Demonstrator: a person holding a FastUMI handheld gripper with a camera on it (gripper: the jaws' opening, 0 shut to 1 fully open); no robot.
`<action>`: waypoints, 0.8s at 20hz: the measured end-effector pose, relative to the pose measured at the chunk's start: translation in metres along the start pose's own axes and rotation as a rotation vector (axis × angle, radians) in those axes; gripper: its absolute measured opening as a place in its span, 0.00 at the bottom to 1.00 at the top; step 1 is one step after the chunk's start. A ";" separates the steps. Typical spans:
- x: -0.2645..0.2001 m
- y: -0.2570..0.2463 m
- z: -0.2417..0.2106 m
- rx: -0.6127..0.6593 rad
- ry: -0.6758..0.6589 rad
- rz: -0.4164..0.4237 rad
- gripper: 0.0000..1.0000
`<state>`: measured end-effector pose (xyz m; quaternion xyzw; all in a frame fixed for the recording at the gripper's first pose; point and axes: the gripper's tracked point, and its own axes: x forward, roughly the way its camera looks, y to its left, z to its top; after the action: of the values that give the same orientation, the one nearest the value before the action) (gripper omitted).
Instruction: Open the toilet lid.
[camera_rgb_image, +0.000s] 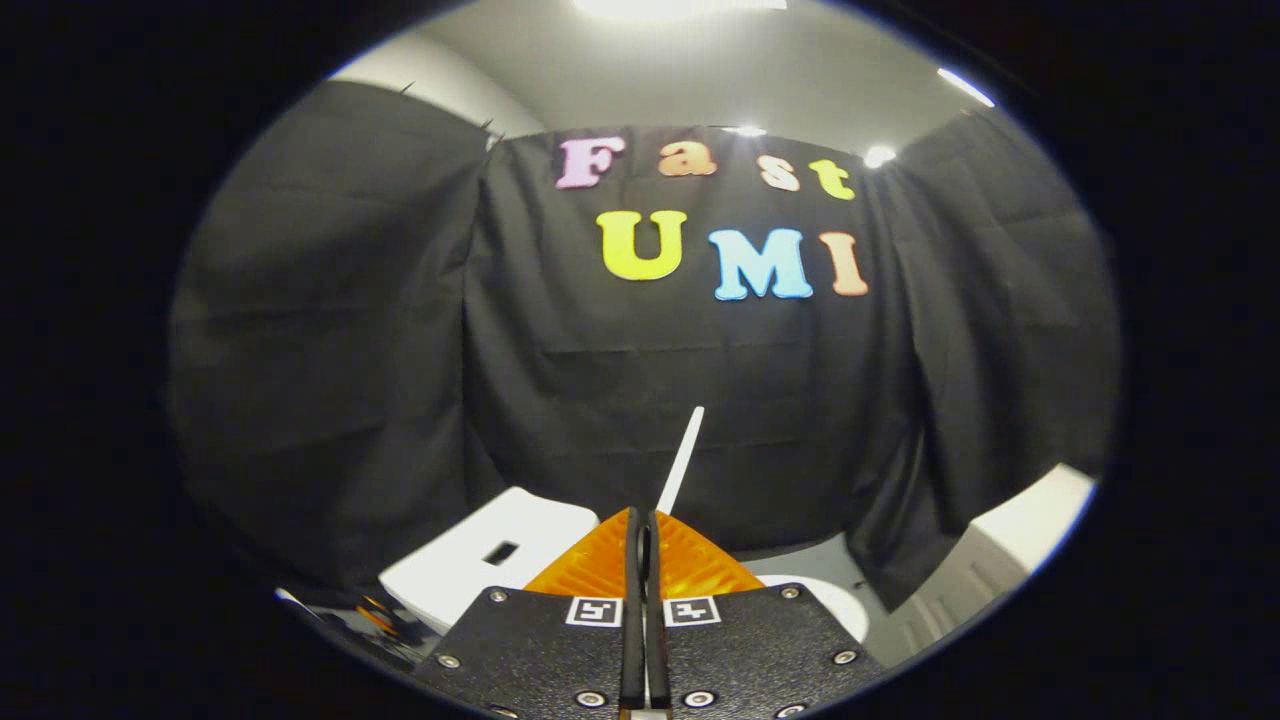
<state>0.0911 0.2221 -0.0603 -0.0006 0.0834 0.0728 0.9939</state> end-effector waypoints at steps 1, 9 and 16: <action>0.001 0.016 0.002 0.007 -0.004 0.018 0.01; 0.017 0.069 0.014 0.066 -0.003 0.091 0.01; 0.025 0.120 0.016 0.066 0.008 0.150 0.01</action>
<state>0.1012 0.3447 -0.0471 0.0383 0.0898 0.1445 0.9847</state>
